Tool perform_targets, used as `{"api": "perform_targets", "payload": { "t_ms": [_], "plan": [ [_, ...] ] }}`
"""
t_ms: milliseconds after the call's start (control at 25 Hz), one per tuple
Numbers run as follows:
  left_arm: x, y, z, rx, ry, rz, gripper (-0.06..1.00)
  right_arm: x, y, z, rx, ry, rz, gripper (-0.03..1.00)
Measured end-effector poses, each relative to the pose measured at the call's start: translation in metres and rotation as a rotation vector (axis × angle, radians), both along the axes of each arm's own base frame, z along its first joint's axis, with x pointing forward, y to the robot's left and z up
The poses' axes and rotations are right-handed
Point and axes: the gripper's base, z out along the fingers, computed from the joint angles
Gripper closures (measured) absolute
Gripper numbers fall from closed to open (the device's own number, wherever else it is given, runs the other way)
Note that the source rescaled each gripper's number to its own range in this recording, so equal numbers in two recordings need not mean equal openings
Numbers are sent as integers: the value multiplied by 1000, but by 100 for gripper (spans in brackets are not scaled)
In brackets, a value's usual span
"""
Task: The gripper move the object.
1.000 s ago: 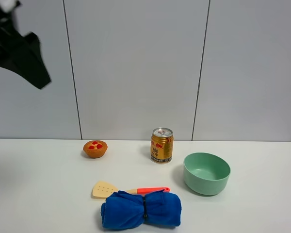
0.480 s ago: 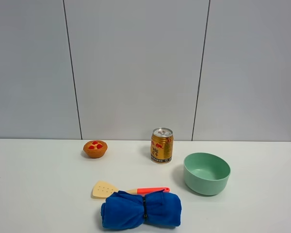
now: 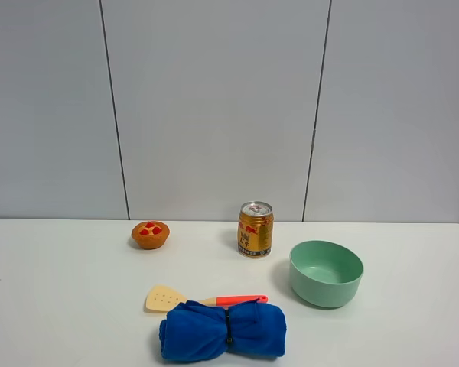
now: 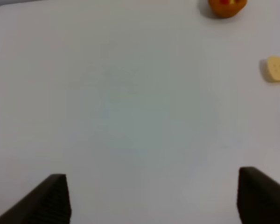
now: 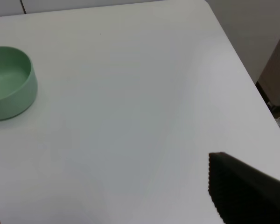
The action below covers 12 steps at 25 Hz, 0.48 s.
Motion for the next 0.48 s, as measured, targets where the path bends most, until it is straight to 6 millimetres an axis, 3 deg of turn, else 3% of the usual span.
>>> {"api": "perform_targets", "payload": {
  "t_ms": [280, 480],
  "plan": [
    [6, -4, -32, -26, -9, -17, 26, 0, 0, 0, 0, 0, 0, -3],
    [7, -5, -32, -36, -30, -29, 26, 0, 0, 0, 0, 0, 0, -3]
  ]
}}
